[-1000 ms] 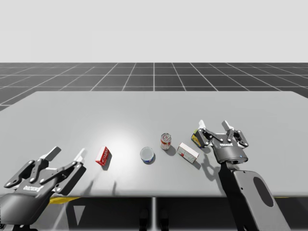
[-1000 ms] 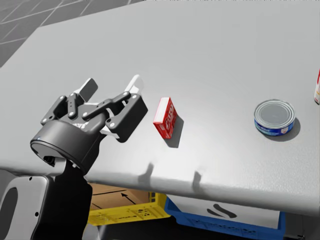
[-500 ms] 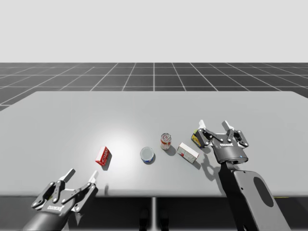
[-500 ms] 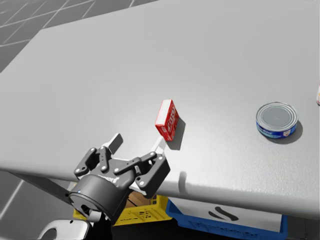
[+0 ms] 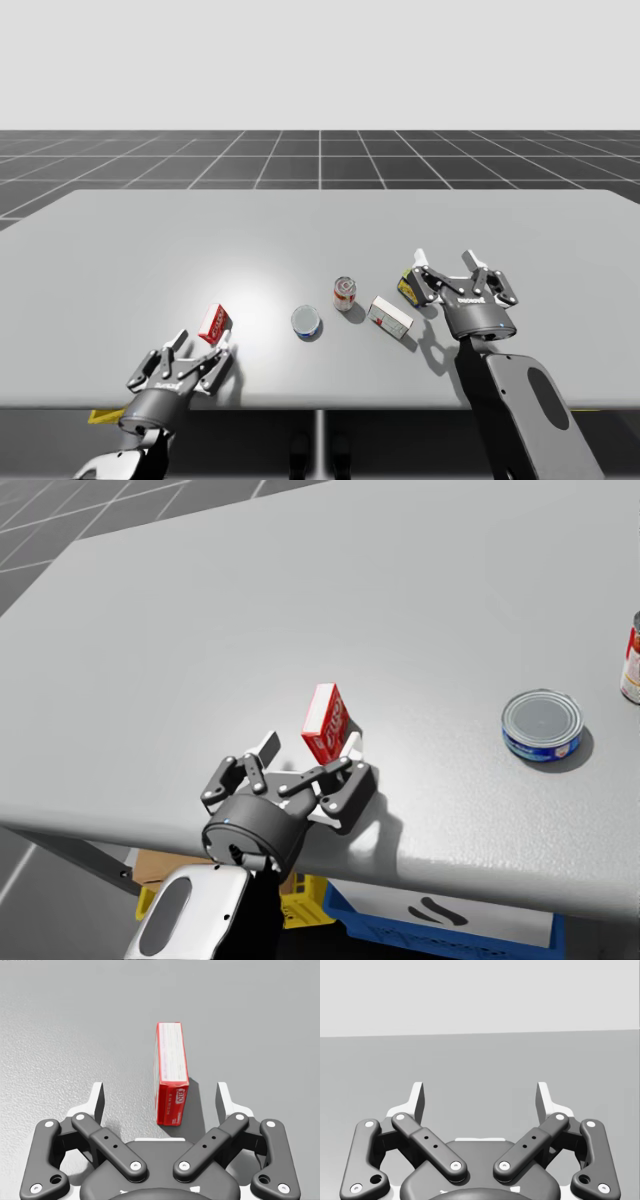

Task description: Lift the gelatin box off the table.

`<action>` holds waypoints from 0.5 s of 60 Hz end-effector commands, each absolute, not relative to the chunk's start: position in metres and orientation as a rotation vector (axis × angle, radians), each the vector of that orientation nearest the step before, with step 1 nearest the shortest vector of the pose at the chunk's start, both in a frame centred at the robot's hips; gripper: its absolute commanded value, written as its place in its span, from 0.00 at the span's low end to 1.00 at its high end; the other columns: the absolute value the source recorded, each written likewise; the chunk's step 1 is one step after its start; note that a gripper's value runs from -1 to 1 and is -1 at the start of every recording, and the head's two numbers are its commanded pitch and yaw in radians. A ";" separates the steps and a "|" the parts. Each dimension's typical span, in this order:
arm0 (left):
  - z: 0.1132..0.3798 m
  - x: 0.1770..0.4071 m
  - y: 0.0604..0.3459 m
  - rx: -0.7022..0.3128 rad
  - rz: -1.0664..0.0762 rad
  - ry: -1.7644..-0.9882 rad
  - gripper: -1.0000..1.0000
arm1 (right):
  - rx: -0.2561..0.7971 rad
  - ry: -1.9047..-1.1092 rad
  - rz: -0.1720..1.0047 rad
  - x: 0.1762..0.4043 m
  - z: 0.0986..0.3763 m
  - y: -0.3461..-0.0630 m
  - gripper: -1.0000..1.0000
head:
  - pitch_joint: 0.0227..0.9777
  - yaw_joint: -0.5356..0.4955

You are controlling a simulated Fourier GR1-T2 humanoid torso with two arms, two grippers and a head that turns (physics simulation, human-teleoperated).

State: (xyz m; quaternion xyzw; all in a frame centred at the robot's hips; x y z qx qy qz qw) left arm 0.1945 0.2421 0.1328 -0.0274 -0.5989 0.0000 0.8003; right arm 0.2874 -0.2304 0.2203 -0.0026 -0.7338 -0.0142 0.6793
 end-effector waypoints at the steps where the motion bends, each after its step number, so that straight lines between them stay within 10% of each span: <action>1: 0.127 0.217 0.241 -0.034 0.015 -1.286 0.00 | -0.010 -1.650 -0.031 0.287 0.221 -0.231 0.00 | 0.94 0.93; 11: 0.122 0.223 0.239 -0.018 0.016 -1.287 0.01 | -0.025 -1.656 -0.026 0.288 0.220 -0.231 0.00 | 0.93 0.92; 12: 0.122 0.222 0.239 -0.019 0.016 -1.286 0.10 | -0.025 -1.656 -0.027 0.288 0.220 -0.231 0.00 | 0.93 0.92; 13: 0.121 0.222 0.238 -0.018 0.017 -1.287 0.37 | -0.025 -1.657 -0.027 0.288 0.221 -0.231 0.00 | 0.93 0.92; 14: 0.120 0.221 0.238 -0.029 0.017 -1.283 0.85 | -0.026 -1.657 -0.028 0.288 0.221 -0.231 0.00 | 0.92 0.92; 15: 0.120 0.221 0.238 -0.028 0.016 -1.282 0.96 | -0.026 -1.657 -0.028 0.288 0.221 -0.231 0.00 | 0.92 0.92; 30: 0.115 0.218 0.235 -0.032 -0.007 -1.277 0.97 | -0.030 -1.659 -0.032 0.288 0.220 -0.232 0.00 | 0.78 0.93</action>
